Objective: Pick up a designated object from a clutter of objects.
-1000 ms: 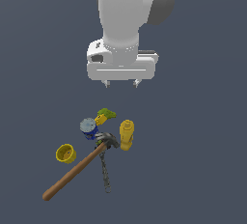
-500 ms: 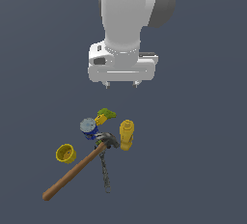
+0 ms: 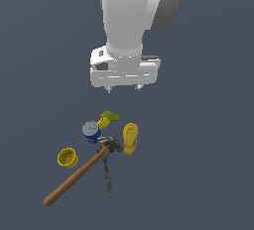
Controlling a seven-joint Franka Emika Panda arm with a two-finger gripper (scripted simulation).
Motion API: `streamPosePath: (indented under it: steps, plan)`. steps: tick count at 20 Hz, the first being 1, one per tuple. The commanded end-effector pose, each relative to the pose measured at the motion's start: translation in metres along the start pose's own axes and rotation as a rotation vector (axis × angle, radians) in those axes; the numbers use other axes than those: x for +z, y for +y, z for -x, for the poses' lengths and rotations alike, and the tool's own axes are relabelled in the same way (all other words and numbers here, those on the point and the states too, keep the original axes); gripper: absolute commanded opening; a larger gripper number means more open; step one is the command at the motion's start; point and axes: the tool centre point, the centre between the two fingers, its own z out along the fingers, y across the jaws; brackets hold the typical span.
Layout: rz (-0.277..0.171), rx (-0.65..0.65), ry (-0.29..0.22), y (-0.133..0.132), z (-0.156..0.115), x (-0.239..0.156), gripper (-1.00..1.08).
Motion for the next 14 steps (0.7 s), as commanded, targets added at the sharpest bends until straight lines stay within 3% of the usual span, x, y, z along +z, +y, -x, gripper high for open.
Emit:
streamPosePath:
  steps: [1,14]
  plan:
    - [-0.001,-0.026,0.001,0.002,0.000,0.005,1.00]
    - [-0.007,-0.267,0.015,0.018,-0.001,0.048,1.00]
